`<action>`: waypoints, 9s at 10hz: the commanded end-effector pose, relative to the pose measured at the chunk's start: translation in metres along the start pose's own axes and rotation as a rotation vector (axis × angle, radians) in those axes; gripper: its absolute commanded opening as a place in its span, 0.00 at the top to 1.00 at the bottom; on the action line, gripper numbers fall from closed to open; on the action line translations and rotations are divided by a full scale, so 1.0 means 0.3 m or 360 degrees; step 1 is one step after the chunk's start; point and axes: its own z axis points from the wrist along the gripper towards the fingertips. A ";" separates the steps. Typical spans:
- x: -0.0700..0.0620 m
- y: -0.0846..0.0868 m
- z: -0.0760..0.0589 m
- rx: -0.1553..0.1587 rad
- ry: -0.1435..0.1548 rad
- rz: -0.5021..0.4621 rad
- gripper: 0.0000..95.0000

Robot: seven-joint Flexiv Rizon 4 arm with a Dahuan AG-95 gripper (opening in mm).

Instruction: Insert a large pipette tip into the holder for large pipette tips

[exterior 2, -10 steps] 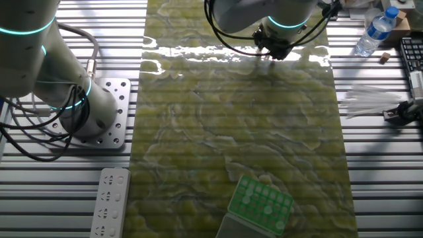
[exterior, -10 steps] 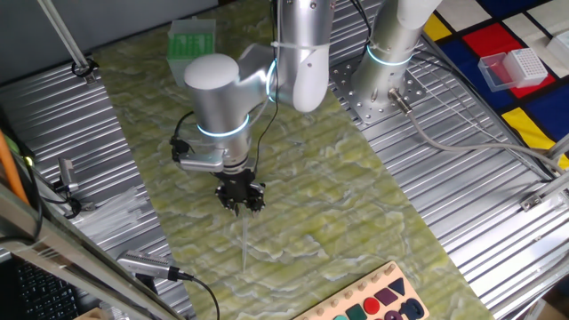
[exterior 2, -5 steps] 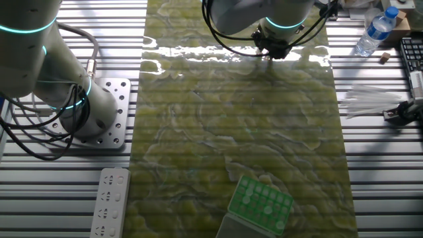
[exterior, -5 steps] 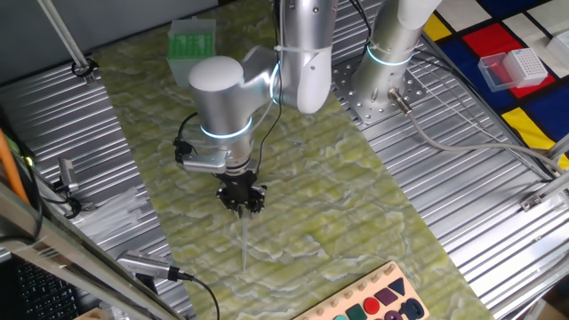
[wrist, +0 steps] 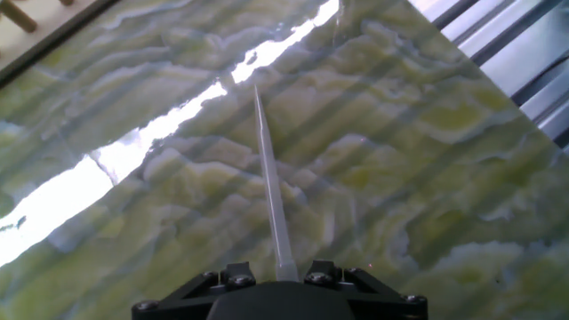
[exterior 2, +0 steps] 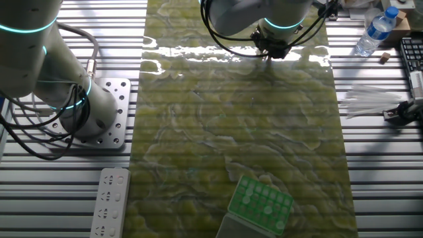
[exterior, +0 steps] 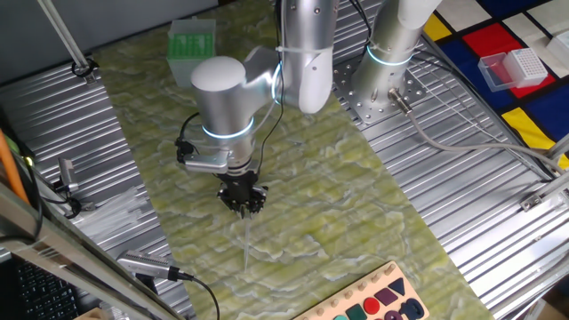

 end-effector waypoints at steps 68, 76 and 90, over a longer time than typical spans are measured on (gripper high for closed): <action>0.706 -0.556 -1.073 0.0256 0.1185 -0.0750 1.00; 0.944 -0.634 -1.265 0.0272 0.1399 -0.0901 1.00; 0.962 -0.648 -1.286 0.0232 0.1436 -0.0797 1.00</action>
